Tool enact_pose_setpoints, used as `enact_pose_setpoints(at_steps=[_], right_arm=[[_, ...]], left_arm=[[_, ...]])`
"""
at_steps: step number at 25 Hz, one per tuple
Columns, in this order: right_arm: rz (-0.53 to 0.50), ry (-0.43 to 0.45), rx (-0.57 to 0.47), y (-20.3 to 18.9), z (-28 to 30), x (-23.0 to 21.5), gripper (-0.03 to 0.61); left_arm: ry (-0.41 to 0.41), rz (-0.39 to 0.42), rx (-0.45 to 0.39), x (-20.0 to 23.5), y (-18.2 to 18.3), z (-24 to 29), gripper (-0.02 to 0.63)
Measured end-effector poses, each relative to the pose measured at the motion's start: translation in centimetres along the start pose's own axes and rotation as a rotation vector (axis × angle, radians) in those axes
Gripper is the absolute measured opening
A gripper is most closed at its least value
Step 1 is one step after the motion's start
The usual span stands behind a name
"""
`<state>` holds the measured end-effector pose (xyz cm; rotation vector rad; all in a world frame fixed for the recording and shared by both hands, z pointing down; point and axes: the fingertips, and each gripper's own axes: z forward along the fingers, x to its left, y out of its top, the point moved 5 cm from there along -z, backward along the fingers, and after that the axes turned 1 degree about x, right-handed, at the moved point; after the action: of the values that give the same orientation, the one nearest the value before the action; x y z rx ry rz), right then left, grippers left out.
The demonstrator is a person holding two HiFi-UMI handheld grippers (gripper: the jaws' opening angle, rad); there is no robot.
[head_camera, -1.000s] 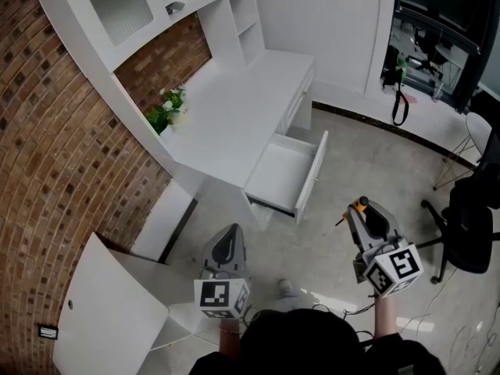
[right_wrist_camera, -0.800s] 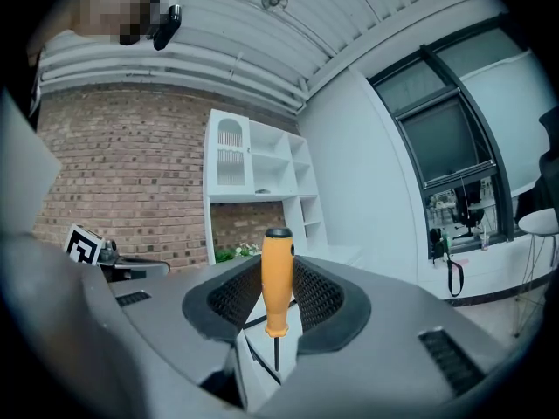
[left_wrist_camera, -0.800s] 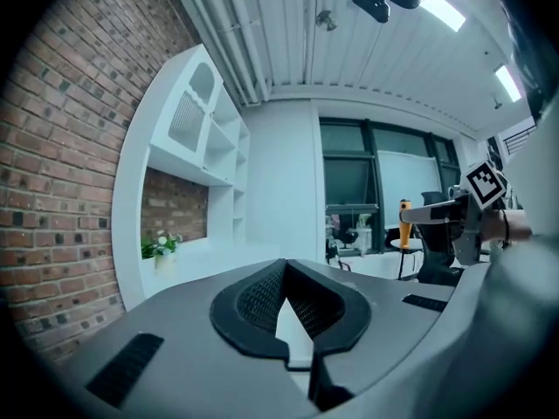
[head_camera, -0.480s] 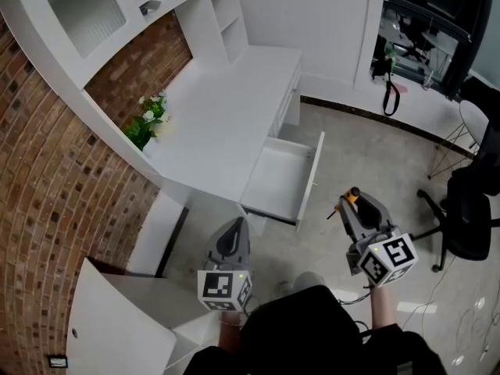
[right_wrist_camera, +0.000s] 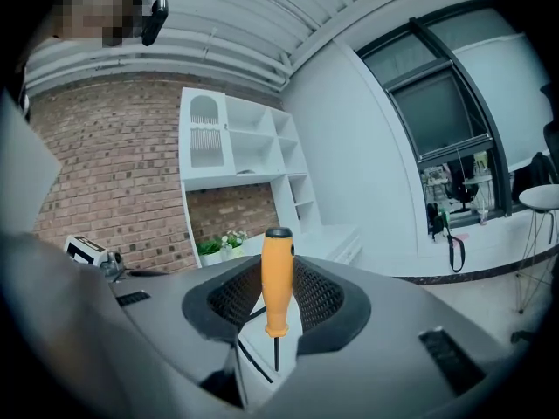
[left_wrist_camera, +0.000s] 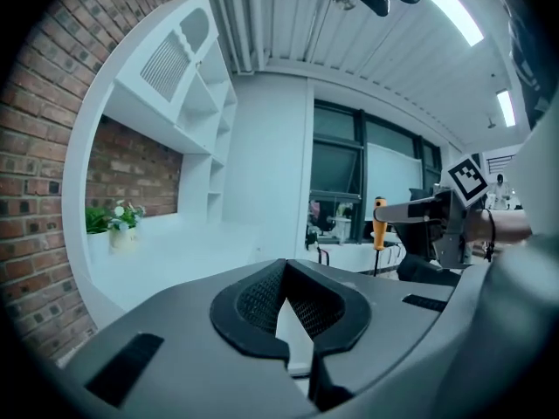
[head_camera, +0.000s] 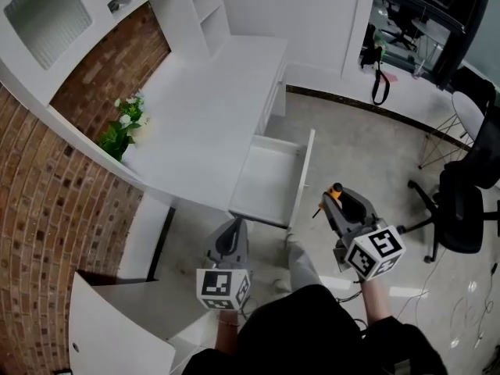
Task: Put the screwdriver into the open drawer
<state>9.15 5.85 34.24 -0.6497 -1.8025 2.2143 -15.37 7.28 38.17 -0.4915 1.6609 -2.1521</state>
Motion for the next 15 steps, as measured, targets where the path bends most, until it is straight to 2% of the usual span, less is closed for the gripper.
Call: enact_pose_setpoints(at_steps=[15], right_arm=[[0.079,0.123,0.148,-1.6,11.8,-6.3,0.115]], left_arm=[[0.019,-0.095,0.146,1.2,-2.1,11.2,0.008]])
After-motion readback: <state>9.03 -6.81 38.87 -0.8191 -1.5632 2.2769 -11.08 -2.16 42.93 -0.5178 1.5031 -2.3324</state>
